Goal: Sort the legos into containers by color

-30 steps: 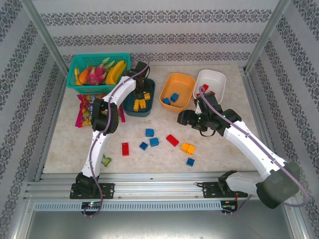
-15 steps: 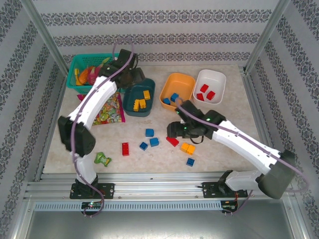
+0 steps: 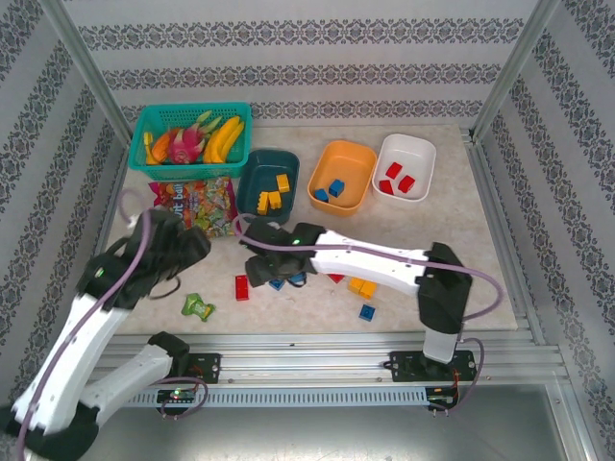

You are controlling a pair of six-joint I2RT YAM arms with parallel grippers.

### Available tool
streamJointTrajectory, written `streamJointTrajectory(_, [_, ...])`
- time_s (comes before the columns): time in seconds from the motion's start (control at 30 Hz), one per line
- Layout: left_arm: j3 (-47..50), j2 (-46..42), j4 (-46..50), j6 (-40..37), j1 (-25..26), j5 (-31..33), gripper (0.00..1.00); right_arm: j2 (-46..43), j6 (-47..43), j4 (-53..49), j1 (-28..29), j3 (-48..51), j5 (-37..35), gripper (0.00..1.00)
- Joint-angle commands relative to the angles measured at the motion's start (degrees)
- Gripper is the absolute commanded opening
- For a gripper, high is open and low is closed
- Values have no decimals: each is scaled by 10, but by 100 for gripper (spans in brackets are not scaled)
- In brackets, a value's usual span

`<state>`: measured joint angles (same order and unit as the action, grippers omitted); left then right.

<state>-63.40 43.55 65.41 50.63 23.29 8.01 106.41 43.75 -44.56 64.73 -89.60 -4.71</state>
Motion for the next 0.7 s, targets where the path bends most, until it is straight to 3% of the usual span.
streamJointTrajectory(0.0, [17,-60,105,19,5,6,70,55,52,-28,19,-47,-34,73])
streamJointTrajectory(0.4, [-3,-197,214,-14,5,-54,70,240,119,-89,55,-227,-77,75])
streamJointTrajectory(0.67, [-32,-205,241,-38,5,-70,70,300,141,-84,58,-261,-82,65])
